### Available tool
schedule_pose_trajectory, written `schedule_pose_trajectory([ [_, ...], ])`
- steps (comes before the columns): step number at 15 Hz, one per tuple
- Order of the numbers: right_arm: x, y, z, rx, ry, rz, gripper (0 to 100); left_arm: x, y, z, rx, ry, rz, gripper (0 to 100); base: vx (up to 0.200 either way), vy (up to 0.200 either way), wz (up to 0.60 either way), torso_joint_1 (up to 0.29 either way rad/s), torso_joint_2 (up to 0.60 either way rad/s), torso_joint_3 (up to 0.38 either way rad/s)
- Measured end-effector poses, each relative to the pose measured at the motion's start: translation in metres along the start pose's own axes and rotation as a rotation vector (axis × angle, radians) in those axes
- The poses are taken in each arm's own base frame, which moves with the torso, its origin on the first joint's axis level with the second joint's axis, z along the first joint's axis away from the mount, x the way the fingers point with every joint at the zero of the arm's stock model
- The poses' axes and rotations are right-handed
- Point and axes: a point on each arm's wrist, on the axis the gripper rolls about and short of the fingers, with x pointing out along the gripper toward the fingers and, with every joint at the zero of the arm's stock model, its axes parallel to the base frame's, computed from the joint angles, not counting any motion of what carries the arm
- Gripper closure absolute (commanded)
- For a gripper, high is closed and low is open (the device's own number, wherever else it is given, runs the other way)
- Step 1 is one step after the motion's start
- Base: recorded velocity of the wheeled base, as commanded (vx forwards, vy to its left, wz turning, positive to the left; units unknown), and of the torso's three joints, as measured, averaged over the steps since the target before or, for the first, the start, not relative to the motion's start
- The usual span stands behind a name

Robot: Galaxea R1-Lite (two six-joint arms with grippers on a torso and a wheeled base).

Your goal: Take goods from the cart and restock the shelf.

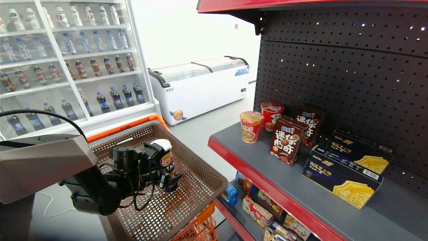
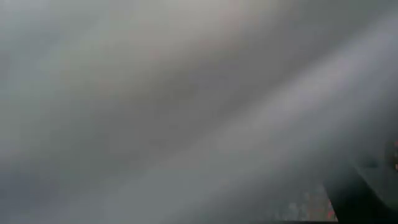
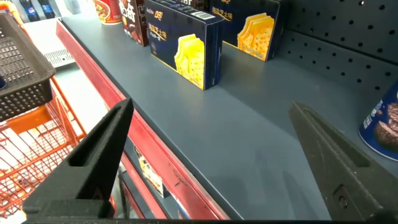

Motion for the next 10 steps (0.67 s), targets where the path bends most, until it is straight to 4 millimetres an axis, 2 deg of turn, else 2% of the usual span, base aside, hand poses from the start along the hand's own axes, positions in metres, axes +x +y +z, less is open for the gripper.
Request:
schedule_pose_trajectory([
  [1, 0.000, 0.000, 0.000, 0.000, 0.000, 0.000, 0, 0.002, 0.001, 0.000, 0.000, -0.008, 0.002, 100, 0.000, 0.000, 0.00, 0.000, 0.00, 0.000],
  [4, 0.000, 0.000, 0.000, 0.000, 0.000, 0.001, 0, 0.009, 0.005, 0.007, 0.007, -0.028, 0.037, 100, 0.000, 0.000, 0.00, 0.000, 0.00, 0.000],
  [6, 0.000, 0.000, 0.000, 0.000, 0.000, 0.001, 0, 0.014, 0.007, 0.013, 0.013, -0.027, 0.126, 100, 0.000, 0.000, 0.00, 0.000, 0.00, 0.000],
  [10, 0.000, 0.000, 0.000, 0.000, 0.000, 0.001, 0, 0.013, 0.009, 0.025, 0.004, -0.060, 0.157, 100, 0.000, 0.000, 0.00, 0.000, 0.00, 0.000],
])
